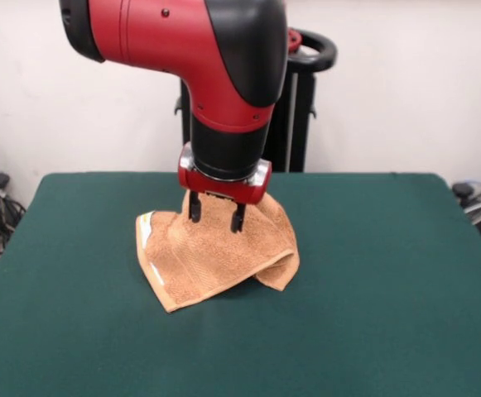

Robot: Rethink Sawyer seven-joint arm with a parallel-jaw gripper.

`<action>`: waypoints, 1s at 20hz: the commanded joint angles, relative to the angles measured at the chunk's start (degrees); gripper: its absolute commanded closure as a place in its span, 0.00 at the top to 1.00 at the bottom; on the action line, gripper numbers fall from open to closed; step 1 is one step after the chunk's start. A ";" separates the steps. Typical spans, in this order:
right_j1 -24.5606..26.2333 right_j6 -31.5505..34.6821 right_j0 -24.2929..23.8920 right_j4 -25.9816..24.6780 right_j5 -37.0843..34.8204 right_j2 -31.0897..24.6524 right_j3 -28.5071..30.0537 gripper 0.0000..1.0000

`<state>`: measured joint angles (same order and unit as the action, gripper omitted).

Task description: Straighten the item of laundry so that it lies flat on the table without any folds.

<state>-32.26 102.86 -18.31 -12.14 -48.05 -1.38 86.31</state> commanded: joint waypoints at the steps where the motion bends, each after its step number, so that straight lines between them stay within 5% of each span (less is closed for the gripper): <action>1: -0.26 2.34 -0.26 2.30 -2.97 -4.29 3.24 1.00; 20: -1.11 2.36 -0.27 2.13 -3.39 -3.81 4.16 1.00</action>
<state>-32.54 102.86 -18.31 -12.13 -48.05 -1.38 86.31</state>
